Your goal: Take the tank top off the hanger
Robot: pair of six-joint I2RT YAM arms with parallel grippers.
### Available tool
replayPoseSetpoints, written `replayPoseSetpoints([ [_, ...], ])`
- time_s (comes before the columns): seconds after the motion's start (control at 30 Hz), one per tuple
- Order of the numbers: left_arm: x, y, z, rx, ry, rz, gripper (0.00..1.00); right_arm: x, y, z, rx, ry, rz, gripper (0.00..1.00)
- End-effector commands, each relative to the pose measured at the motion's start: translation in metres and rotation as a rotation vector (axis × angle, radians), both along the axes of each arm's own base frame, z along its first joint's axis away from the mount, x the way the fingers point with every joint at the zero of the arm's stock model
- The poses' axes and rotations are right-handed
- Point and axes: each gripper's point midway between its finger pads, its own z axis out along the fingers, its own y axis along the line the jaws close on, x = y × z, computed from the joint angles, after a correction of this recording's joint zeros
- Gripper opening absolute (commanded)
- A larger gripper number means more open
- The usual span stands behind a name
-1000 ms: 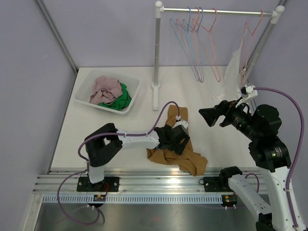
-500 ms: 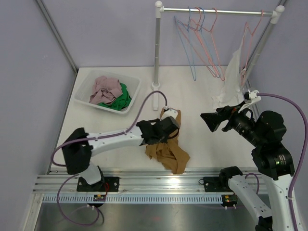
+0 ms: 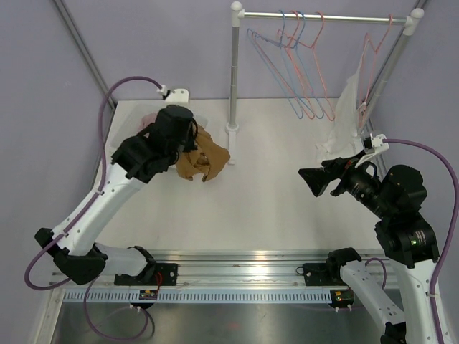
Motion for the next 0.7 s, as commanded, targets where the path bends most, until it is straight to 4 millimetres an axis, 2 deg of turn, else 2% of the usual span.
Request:
replayPoseSetpoints([
  [0.0, 0.006, 0.036, 0.049, 0.0, -0.085, 0.057, 0.0, -0.003, 0.007, 0.015, 0.03, -0.055, 0.043, 0.99],
  [0.03, 0.016, 0.047, 0.059, -0.01, -0.097, 0.094, 0.0, -0.004, 0.007, 0.016, 0.032, -0.06, 0.044, 0.99],
  [0.1, 0.024, 0.054, 0.065, -0.015, -0.094, 0.09, 0.0, -0.003, 0.008, 0.015, 0.036, -0.058, 0.048, 0.99],
  [0.13, 0.033, 0.069, 0.065, -0.017, -0.085, 0.129, 0.0, -0.004, 0.009, 0.016, 0.04, -0.065, 0.051, 1.0],
  [0.17, 0.041, 0.069, 0.069, -0.039, -0.076, 0.113, 0.0, -0.003, 0.009, 0.016, 0.039, -0.062, 0.054, 0.99],
  [0.2, 0.049, 0.073, 0.067, -0.046, -0.061, 0.12, 0.0, -0.003, 0.009, 0.016, 0.039, -0.062, 0.054, 0.99],
  [0.23, 0.059, 0.089, 0.07, -0.057, -0.06, 0.156, 0.0, -0.002, 0.009, 0.016, 0.039, -0.063, 0.054, 0.99],
  [0.3, 0.08, 0.09, 0.067, -0.074, -0.029, 0.137, 0.0, -0.002, 0.011, 0.017, 0.041, -0.069, 0.062, 0.99],
  [0.33, 0.087, 0.101, 0.063, -0.076, -0.006, 0.151, 0.0, -0.002, 0.011, 0.017, 0.044, -0.065, 0.066, 1.0],
  [0.37, 0.096, 0.104, 0.073, -0.088, -0.024, 0.153, 0.0, -0.002, 0.012, 0.016, 0.044, -0.067, 0.068, 1.0],
  [0.4, 0.115, 0.104, 0.057, -0.084, 0.019, 0.155, 0.0, -0.002, 0.013, 0.017, 0.047, -0.07, 0.074, 0.99],
  [0.43, 0.125, 0.114, 0.049, -0.087, 0.048, 0.176, 0.0, 0.0, 0.013, 0.017, 0.051, -0.07, 0.074, 0.99],
  [0.47, 0.134, 0.114, 0.063, -0.112, 0.017, 0.167, 0.0, 0.0, 0.014, 0.017, 0.051, -0.069, 0.077, 0.99],
  [0.5, 0.156, 0.119, 0.036, -0.106, 0.079, 0.184, 0.0, 0.001, 0.015, 0.017, 0.052, -0.069, 0.08, 1.0],
  [0.57, 0.174, 0.126, 0.018, -0.122, 0.12, 0.217, 0.0, 0.003, 0.016, 0.014, 0.058, -0.058, 0.084, 1.0],
  [0.6, 0.191, 0.133, -0.012, -0.123, 0.179, 0.244, 0.0, 0.004, 0.017, 0.016, 0.065, -0.065, 0.087, 1.0],
  [0.67, 0.209, 0.138, -0.044, -0.139, 0.229, 0.278, 0.0, 0.004, 0.02, 0.013, 0.075, -0.055, 0.101, 1.0],
])
